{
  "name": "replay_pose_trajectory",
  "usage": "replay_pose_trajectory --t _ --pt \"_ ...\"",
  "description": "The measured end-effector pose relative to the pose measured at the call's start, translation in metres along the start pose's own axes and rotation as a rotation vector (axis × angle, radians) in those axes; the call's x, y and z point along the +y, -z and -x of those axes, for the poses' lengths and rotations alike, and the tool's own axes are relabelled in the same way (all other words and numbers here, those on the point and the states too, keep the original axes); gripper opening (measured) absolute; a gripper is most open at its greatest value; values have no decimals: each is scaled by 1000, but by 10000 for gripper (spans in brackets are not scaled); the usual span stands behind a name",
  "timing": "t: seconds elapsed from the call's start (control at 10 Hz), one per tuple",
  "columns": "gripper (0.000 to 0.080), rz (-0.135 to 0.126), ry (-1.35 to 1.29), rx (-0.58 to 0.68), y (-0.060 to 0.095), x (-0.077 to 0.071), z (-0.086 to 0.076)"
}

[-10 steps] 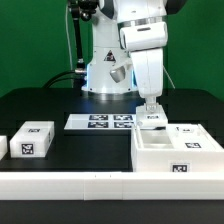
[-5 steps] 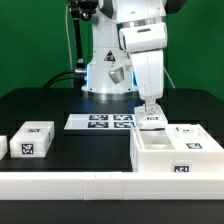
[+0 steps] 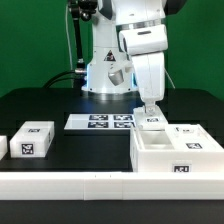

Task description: Assemble cabinet

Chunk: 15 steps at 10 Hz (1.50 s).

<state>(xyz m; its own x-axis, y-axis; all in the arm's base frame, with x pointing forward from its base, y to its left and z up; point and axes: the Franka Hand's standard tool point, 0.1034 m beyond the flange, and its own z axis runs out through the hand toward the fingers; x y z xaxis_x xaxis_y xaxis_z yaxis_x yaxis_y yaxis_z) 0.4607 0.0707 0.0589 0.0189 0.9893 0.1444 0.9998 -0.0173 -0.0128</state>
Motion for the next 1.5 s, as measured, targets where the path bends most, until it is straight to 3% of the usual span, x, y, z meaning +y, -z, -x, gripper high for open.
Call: replay_pose_trajectory --t 1.5 --pt "62 -24 -13 -7 2 2 9"
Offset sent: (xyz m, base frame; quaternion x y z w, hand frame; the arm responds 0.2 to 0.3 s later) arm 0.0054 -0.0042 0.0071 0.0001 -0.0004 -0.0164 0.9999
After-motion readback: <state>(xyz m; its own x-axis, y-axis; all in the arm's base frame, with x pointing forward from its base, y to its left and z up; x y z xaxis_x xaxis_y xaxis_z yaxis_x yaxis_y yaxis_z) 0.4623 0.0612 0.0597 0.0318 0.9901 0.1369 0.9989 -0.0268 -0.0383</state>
